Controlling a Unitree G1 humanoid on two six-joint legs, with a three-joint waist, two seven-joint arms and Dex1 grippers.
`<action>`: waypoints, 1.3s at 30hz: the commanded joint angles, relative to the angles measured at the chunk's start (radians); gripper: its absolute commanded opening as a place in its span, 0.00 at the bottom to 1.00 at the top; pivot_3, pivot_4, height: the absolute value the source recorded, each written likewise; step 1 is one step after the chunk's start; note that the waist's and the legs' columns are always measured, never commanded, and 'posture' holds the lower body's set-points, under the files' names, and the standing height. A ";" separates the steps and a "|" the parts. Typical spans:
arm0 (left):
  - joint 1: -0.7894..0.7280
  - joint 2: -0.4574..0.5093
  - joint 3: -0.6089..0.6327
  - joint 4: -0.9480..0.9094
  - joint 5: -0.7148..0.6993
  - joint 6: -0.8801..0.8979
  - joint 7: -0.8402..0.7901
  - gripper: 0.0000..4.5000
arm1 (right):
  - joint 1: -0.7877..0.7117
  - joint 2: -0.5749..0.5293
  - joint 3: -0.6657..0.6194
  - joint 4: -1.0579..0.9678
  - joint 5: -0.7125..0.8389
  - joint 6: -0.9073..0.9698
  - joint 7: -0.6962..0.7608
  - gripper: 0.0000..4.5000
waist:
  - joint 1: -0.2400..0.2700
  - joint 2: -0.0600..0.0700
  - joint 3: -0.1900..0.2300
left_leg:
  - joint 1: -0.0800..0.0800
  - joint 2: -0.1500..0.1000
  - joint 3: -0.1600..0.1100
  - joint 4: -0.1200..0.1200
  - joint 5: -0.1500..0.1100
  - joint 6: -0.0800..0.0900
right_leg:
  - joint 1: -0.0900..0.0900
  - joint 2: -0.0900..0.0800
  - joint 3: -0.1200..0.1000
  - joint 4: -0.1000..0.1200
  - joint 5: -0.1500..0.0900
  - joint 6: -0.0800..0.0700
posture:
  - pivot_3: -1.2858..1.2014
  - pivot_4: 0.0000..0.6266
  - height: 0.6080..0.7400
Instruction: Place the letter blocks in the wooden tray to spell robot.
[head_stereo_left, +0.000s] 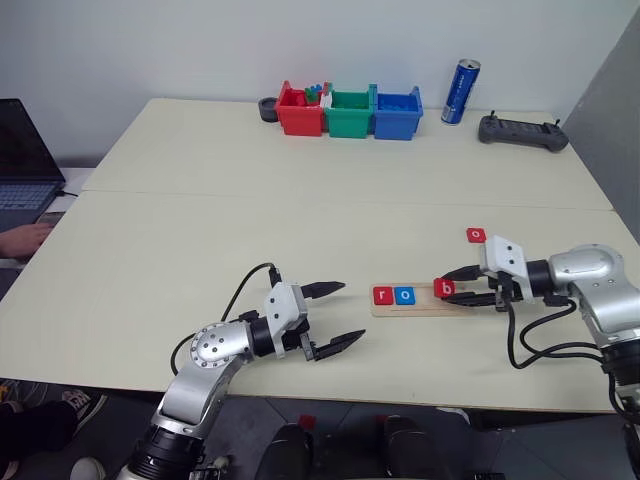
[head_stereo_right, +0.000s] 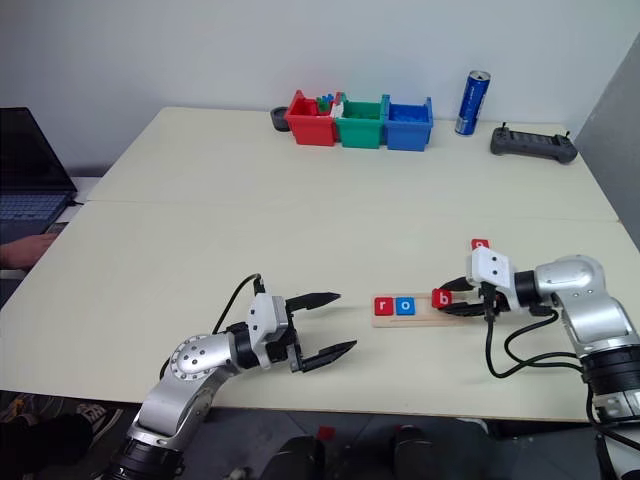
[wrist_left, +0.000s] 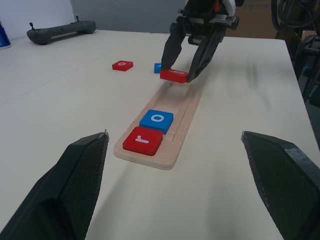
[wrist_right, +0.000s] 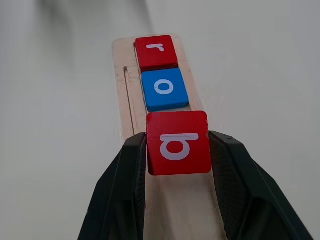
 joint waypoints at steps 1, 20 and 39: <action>-0.003 0.007 0.019 -0.024 -0.010 -0.016 0.000 1.00 | -0.026 0.006 0.003 -0.009 -0.012 -0.017 -0.008 0.32 | 0.000 0.000 0.000 | 0.000 0.000 0.000 0.000 0.000 0.000 | 0.000 0.000 0.000 0.000 0.000 0.000 | 0.52 0.24 1.00; 0.002 0.014 0.020 -0.042 -0.008 -0.010 0.003 1.00 | -0.095 0.058 0.048 0.103 -0.067 -0.089 -0.004 0.32 | -0.001 0.000 0.000 | 0.000 0.000 0.000 0.000 0.000 0.000 | 0.000 0.000 0.000 0.000 0.000 0.000 | 0.52 0.24 1.00; 0.005 0.023 0.023 -0.058 -0.010 0.000 0.004 1.00 | -0.116 0.066 0.069 0.154 -0.090 -0.130 -0.001 0.32 | -0.001 0.000 0.000 | 0.000 0.000 0.000 0.000 0.000 0.000 | 0.000 0.000 0.000 0.000 0.000 0.000 | 0.52 0.24 1.00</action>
